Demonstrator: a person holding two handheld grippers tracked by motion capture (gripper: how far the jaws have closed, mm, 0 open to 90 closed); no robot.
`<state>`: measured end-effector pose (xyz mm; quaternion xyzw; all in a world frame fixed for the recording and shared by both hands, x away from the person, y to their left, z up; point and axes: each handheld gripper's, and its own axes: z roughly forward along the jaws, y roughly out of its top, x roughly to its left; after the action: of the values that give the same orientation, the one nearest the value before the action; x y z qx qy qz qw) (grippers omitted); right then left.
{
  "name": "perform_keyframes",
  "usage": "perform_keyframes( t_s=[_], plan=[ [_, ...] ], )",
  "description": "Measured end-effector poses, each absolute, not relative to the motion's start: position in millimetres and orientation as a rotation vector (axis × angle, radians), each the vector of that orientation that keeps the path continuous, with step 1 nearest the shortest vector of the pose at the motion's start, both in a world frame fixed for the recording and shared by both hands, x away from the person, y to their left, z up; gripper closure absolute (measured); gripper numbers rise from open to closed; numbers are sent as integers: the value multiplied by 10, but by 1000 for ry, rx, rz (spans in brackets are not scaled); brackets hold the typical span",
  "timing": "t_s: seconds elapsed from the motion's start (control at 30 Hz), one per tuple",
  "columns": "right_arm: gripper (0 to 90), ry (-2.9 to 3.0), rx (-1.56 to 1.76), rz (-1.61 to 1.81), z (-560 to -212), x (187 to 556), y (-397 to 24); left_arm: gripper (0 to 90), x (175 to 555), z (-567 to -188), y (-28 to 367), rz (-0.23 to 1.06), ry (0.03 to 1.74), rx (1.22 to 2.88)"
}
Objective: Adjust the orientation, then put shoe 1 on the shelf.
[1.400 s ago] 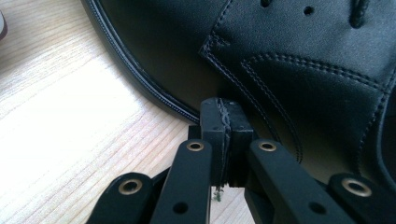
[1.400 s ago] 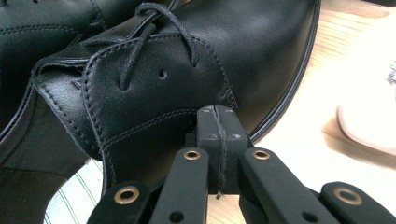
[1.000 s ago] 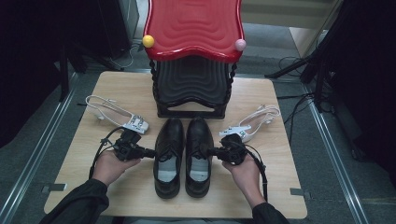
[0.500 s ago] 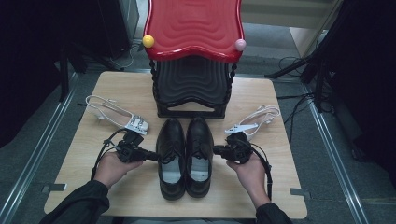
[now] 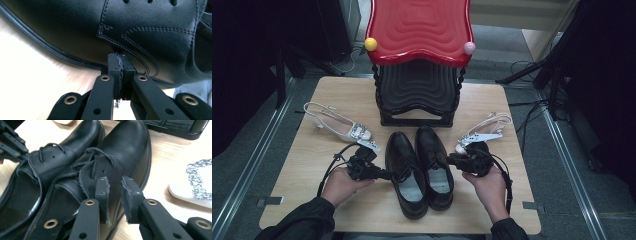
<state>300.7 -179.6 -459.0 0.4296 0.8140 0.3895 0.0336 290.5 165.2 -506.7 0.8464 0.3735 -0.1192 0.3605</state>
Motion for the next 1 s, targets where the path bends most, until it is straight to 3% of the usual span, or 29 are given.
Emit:
perform_keyframes(
  t_s=[0.17, 0.4, 0.7, 1.0],
  plan=[
    [752, 2491, 1329, 1201, -4581, 3010, -1820, 900, 2889, -5052, 1595, -297, 925, 2211],
    [724, 2483, 1335, 1214, -4559, 2994, -1850, 832, 2875, -4929, 1692, -306, 921, 2148],
    [689, 2496, 1332, 1224, -4514, 2933, -1858, 701, 2845, -4802, 1723, -246, 907, 2172],
    [640, 2526, 1324, 1217, -4462, 2841, -1826, 497, 2843, -4719, 1797, -190, 943, 2163]
  ],
)
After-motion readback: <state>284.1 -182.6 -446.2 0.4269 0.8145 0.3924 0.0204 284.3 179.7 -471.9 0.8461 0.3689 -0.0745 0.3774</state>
